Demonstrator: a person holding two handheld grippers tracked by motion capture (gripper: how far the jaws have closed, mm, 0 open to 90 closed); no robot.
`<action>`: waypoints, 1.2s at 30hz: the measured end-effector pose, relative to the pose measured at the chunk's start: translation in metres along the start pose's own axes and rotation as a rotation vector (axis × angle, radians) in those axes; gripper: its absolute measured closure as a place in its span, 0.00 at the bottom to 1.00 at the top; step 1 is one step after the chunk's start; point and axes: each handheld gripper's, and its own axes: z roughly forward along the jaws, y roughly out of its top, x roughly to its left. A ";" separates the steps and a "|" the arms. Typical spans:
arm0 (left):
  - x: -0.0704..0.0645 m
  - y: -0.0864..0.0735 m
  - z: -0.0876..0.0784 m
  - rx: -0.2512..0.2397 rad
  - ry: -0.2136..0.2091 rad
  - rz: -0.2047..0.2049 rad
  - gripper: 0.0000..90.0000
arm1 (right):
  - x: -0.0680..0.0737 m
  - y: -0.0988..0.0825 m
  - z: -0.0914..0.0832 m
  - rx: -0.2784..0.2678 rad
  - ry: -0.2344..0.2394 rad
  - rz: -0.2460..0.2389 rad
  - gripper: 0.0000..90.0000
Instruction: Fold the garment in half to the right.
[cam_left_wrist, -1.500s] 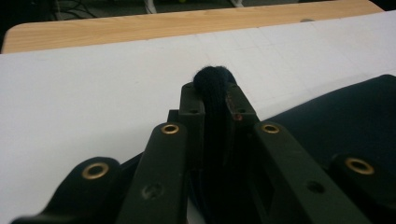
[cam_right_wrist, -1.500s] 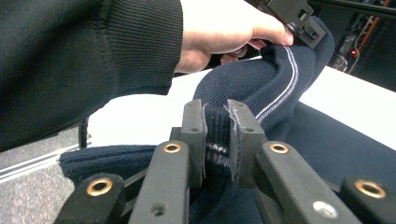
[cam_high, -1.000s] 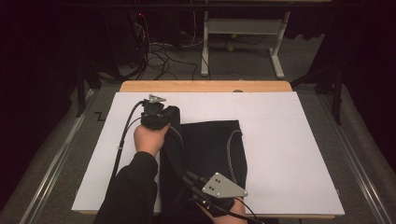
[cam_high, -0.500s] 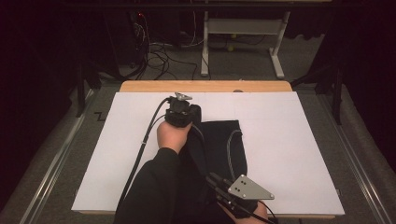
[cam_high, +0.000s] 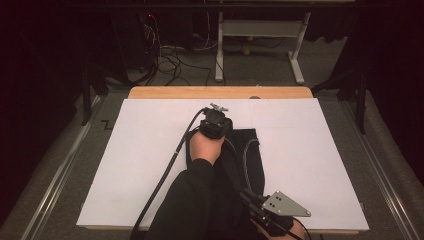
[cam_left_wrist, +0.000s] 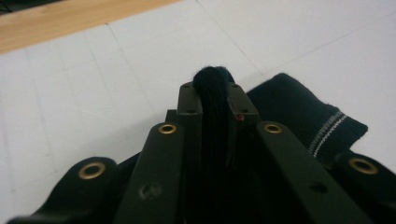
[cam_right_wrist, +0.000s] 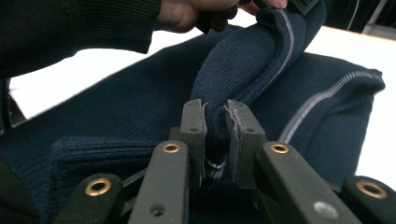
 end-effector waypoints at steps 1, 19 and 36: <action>-0.002 -0.001 0.003 0.005 -0.001 0.000 0.83 | -0.002 -0.001 -0.001 0.007 0.000 0.004 0.88; -0.032 -0.003 0.020 -0.025 -0.064 0.044 0.80 | -0.012 -0.013 -0.018 0.015 -0.045 0.000 0.94; -0.017 -0.009 -0.012 -0.136 -0.114 0.065 0.43 | -0.019 -0.013 -0.022 0.002 -0.066 0.017 0.96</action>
